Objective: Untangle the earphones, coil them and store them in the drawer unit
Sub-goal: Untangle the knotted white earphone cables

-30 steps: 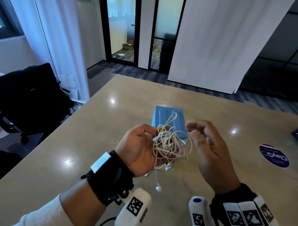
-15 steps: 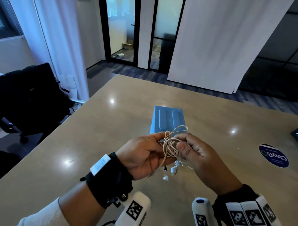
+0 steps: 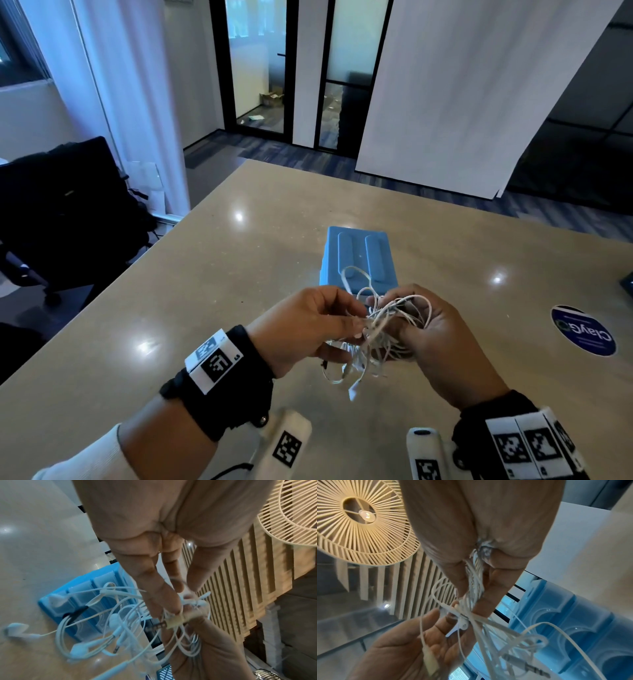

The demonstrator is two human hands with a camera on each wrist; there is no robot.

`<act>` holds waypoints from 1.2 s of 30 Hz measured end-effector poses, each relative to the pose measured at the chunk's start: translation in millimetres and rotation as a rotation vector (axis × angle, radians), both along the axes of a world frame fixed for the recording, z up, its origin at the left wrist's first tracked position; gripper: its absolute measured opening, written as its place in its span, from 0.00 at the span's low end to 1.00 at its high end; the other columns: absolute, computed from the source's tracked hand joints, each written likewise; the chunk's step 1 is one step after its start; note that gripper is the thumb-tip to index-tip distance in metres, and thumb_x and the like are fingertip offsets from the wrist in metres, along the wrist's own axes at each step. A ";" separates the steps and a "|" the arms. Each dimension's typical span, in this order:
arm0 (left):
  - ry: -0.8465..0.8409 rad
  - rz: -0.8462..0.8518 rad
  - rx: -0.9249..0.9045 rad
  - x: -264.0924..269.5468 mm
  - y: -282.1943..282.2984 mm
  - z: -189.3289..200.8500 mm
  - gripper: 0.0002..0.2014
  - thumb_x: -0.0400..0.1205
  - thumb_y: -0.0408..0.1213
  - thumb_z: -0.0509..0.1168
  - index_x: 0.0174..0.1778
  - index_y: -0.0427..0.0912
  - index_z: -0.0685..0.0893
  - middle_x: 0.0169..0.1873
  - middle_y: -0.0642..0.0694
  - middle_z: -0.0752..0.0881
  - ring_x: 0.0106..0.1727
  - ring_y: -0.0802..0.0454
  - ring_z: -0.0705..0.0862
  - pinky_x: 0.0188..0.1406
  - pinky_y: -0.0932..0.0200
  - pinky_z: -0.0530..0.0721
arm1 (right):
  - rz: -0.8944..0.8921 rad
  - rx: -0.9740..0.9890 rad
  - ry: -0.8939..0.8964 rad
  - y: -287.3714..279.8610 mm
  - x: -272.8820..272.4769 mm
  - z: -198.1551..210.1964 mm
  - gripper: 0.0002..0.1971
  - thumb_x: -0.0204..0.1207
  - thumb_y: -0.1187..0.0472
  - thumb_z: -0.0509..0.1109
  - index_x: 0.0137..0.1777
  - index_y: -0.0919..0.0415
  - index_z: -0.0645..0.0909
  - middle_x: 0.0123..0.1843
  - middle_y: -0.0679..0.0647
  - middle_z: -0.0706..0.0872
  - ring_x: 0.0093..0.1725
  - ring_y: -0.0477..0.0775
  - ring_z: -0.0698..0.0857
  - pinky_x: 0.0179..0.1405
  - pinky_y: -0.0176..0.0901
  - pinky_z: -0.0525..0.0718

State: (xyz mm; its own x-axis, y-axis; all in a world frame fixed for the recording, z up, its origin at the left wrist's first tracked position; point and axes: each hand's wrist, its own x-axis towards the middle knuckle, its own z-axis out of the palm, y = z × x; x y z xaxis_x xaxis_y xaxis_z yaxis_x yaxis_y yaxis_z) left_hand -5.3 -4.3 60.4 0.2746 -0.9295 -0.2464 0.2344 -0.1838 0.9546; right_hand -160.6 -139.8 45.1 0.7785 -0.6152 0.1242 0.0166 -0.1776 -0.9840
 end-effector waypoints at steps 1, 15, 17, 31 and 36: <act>0.007 -0.030 -0.002 2.4 1.2 2.7 0.10 0.79 0.23 0.69 0.56 0.35 0.85 0.48 0.41 0.87 0.47 0.50 0.88 0.38 0.53 0.90 | -0.016 0.033 -0.004 -1.8 -0.6 -2.7 0.11 0.76 0.74 0.76 0.47 0.56 0.87 0.53 0.61 0.94 0.55 0.72 0.91 0.48 0.76 0.91; -0.764 0.184 -0.127 10.6 -2.7 15.9 0.07 0.79 0.45 0.73 0.50 0.62 0.91 0.43 0.57 0.85 0.37 0.62 0.81 0.39 0.69 0.79 | -0.004 0.077 0.001 7.6 1.1 15.8 0.14 0.76 0.75 0.75 0.50 0.54 0.86 0.47 0.67 0.92 0.39 0.63 0.89 0.35 0.58 0.89; -0.864 0.196 -0.117 9.9 -4.6 15.6 0.08 0.76 0.48 0.76 0.50 0.64 0.90 0.45 0.58 0.82 0.41 0.63 0.80 0.40 0.74 0.75 | 0.027 0.083 -0.003 11.0 1.1 18.9 0.16 0.76 0.76 0.75 0.55 0.54 0.84 0.43 0.63 0.92 0.37 0.56 0.89 0.34 0.54 0.90; -1.116 -0.003 -0.175 19.9 -2.3 36.6 0.09 0.78 0.46 0.73 0.52 0.64 0.89 0.52 0.62 0.81 0.56 0.65 0.79 0.48 0.76 0.70 | 0.042 0.085 0.053 17.1 0.1 27.3 0.19 0.74 0.77 0.76 0.60 0.61 0.75 0.41 0.59 0.94 0.34 0.51 0.90 0.29 0.43 0.87; -1.070 0.023 -0.155 25.6 -0.8 34.9 0.08 0.78 0.40 0.72 0.48 0.60 0.89 0.47 0.60 0.84 0.52 0.61 0.81 0.45 0.76 0.71 | 0.019 0.061 0.051 14.4 -0.3 25.3 0.17 0.74 0.75 0.77 0.56 0.60 0.77 0.48 0.64 0.94 0.39 0.57 0.93 0.33 0.47 0.89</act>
State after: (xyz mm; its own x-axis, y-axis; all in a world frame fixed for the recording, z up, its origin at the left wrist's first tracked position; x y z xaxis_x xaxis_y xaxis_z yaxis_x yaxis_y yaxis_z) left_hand 20.3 -5.1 95.3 0.2948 -0.9219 0.2515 -0.7329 -0.0493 0.6786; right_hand -160.9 -125.4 70.5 0.7943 -0.6058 0.0464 -0.0314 -0.1172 -0.9926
